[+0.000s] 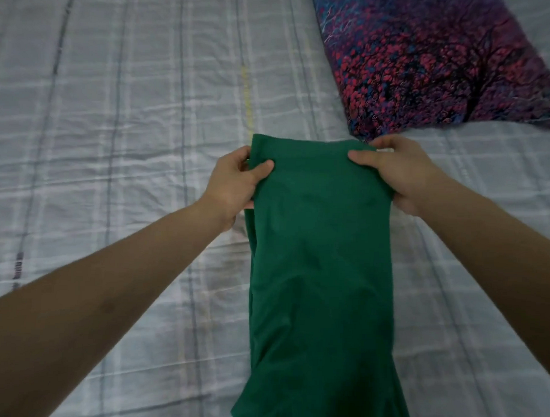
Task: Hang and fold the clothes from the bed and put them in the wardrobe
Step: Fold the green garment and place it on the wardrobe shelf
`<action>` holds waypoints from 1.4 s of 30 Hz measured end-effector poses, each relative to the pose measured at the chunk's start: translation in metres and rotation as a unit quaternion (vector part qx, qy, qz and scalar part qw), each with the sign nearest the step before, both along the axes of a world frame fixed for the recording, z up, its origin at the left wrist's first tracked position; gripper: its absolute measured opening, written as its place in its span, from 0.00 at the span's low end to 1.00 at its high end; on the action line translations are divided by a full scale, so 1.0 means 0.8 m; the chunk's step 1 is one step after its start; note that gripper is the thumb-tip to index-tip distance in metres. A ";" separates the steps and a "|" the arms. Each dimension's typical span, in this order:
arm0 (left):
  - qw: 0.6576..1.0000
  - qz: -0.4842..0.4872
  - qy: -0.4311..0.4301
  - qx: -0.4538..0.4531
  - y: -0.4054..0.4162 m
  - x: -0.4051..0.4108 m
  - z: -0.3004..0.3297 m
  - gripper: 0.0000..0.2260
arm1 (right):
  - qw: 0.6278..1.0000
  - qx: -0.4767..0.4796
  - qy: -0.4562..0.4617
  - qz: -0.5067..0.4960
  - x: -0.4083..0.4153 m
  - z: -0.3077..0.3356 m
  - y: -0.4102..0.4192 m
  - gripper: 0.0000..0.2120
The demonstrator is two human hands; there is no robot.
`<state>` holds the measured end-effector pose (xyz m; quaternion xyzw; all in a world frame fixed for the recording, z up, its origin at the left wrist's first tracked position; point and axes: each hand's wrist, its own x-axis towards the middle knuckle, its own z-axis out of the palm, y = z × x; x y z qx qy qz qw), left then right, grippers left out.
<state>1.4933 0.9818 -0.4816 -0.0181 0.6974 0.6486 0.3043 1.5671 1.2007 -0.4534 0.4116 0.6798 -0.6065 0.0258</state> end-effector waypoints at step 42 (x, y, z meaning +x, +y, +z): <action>0.935 -0.051 0.173 -0.304 -0.112 0.187 -0.071 0.05 | 0.800 0.448 -0.139 0.373 0.516 -0.099 -0.324 0.35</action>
